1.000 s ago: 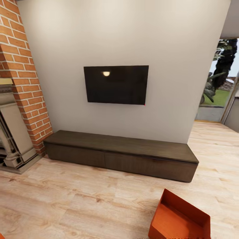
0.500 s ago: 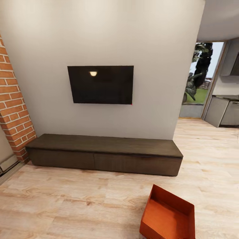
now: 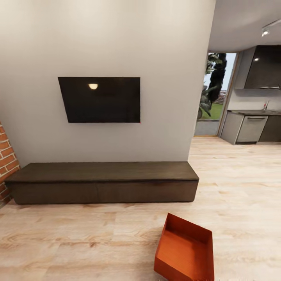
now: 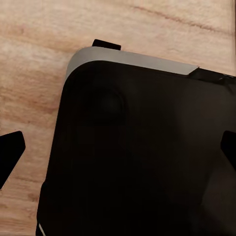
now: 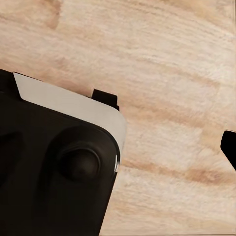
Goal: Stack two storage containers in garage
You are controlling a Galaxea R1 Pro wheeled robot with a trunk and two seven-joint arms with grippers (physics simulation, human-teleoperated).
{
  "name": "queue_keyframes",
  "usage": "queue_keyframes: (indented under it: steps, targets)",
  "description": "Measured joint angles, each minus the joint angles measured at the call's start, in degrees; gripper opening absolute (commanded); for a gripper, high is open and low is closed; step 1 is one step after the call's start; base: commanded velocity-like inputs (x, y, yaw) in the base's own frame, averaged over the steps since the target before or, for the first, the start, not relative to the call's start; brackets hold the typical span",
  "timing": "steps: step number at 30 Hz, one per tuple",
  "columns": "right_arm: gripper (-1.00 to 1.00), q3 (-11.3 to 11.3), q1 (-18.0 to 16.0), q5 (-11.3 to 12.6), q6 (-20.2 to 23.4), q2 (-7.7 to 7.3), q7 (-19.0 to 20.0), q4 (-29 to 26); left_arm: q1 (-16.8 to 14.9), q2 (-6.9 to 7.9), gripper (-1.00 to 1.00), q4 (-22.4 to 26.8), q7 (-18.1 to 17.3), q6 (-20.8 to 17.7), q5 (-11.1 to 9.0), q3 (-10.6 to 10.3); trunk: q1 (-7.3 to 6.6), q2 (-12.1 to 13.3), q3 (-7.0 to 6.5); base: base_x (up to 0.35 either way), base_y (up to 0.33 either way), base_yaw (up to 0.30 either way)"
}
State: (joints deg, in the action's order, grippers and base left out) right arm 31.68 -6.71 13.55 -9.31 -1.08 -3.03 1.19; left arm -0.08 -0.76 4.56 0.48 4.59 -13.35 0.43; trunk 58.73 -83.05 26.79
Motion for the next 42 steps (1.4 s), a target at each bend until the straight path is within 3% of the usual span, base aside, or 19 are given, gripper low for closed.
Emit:
queue_keyframes:
  steps: [23,42]
  targets:
    - [1.0,0.0,0.0,0.1,0.0,-0.04,0.0,0.0,0.0,-0.03,1.0,0.0,0.0,0.0,0.0,0.0,0.0,0.0,0.37,0.005,0.002,-0.23]
    - [1.0,0.0,0.0,0.4,0.0,0.08,0.0,0.0,0.0,0.07,1.0,0.0,-0.1,0.0,0.0,-0.1,-0.01,0.0,0.38,0.238,0.071,-0.067]
